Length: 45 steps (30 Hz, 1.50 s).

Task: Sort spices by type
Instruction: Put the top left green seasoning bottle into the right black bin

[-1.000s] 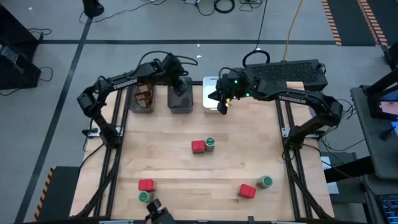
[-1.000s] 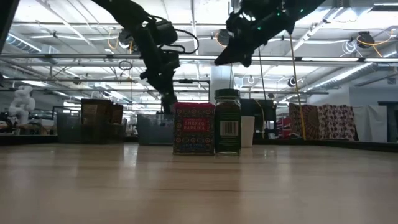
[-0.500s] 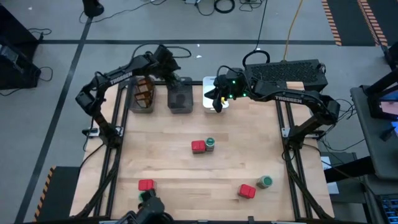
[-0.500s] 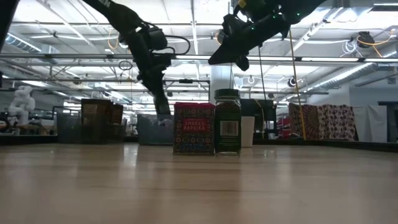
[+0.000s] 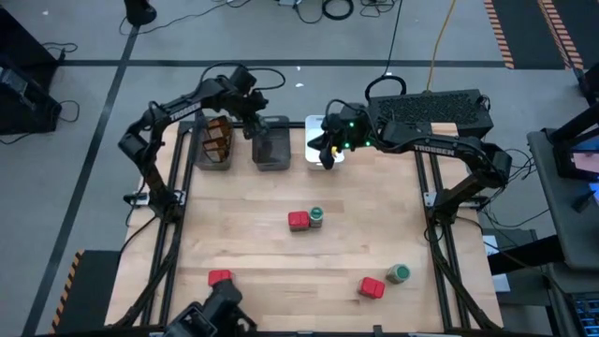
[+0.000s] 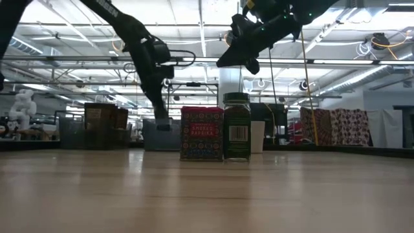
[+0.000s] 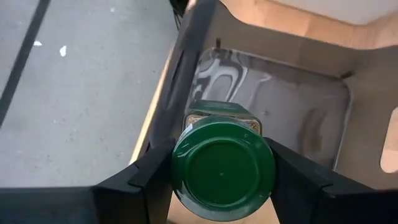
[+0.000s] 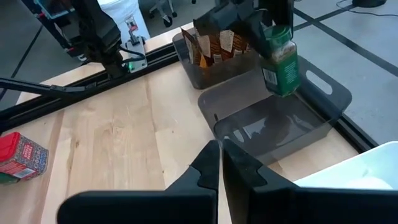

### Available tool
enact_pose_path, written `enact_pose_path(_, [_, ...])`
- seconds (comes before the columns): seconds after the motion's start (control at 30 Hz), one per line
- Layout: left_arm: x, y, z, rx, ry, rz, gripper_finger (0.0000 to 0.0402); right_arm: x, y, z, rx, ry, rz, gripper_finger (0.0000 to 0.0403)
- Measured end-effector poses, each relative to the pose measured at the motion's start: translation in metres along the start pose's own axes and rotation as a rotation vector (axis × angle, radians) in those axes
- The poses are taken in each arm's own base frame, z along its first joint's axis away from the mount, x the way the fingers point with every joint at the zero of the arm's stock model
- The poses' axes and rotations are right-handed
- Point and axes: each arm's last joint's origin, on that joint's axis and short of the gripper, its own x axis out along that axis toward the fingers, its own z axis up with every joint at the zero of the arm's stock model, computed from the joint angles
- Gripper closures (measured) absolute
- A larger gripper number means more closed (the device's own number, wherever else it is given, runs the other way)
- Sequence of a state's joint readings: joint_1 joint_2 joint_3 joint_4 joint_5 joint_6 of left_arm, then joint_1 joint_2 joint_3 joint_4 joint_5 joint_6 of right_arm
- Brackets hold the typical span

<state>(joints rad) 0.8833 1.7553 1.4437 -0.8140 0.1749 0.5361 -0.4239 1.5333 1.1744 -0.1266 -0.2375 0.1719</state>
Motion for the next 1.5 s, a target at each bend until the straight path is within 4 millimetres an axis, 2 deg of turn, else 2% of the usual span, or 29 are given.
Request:
enact_pose_path(0.57, [0.032,0.004,-0.007,0.033,0.121,-0.013,0.019,0.002,0.007,-0.005,-0.01,0.04,0.013,0.0403])
enact_pose_path(1.17, [0.033,0.005,-0.006,0.043,0.138,0.049,0.0174,0.001,0.007,-0.006,-0.037,0.055,0.011,0.0403])
enact_pose_path(1.3, [0.033,0.001,-0.004,0.058,0.141,0.045,0.0155,0.001,0.007,-0.006,-0.038,0.055,0.011,0.0403])
enact_pose_path(1.5, [0.035,-0.006,-0.001,0.157,0.178,0.081,0.0103,0.001,0.007,-0.007,-0.046,0.065,0.01,0.0403])
